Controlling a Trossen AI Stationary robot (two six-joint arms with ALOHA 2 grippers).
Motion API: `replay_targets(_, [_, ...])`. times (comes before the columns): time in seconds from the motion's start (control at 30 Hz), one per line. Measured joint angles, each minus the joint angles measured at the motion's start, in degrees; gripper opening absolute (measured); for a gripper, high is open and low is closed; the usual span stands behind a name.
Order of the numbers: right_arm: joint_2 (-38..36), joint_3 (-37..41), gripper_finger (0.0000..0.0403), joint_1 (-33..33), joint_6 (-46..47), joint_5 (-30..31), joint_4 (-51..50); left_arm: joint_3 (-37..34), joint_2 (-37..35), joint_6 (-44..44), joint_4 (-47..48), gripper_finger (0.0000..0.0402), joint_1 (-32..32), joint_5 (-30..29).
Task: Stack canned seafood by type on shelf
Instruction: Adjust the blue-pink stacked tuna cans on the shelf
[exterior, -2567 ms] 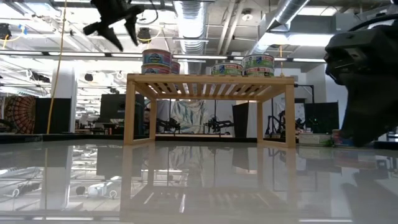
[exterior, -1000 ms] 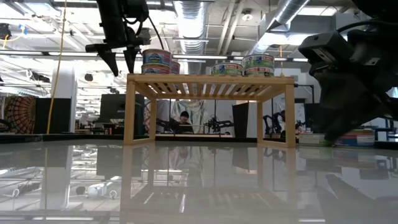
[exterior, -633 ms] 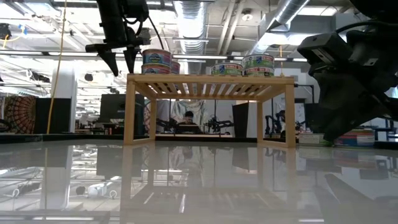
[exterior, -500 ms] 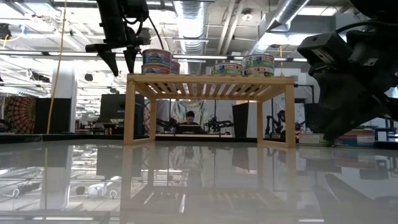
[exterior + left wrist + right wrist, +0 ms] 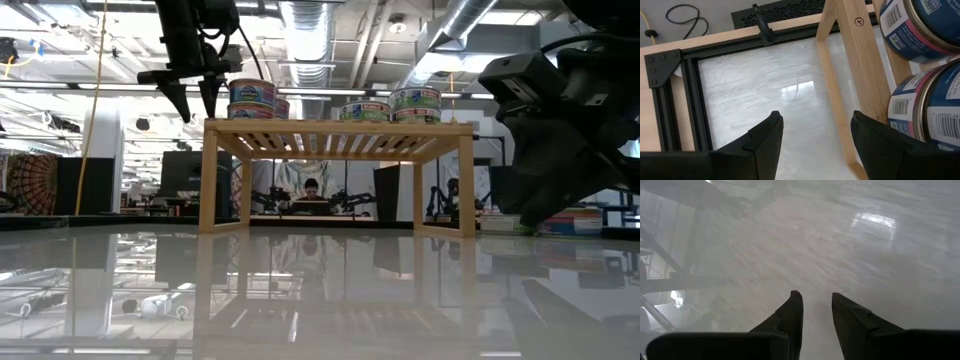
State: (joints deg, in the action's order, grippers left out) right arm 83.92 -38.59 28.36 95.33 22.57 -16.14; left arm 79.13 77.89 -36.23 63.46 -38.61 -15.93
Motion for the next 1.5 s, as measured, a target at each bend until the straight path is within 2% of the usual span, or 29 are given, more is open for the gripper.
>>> replay_targets(0.17, [0.0,0.0,0.0127,0.0,-2.6,0.0,0.0,0.0,0.0,0.0,0.0,0.0222,0.0,0.0])
replay_targets(0.93, [0.0,0.0,0.0127,-0.4,-2.8,0.0,-0.1,0.0,0.0,-0.1,0.0,0.0222,0.0,0.0])
replay_targets(1.1, [0.0,0.0,0.0127,-0.8,-2.8,0.0,-0.1,0.0,0.0,-2.0,-2.5,0.0222,0.1,0.4])
replay_targets(1.5, [0.0,0.0,0.0127,-0.8,-2.8,0.0,0.0,0.0,0.0,-5.1,-7.4,0.0222,6.8,-0.2])
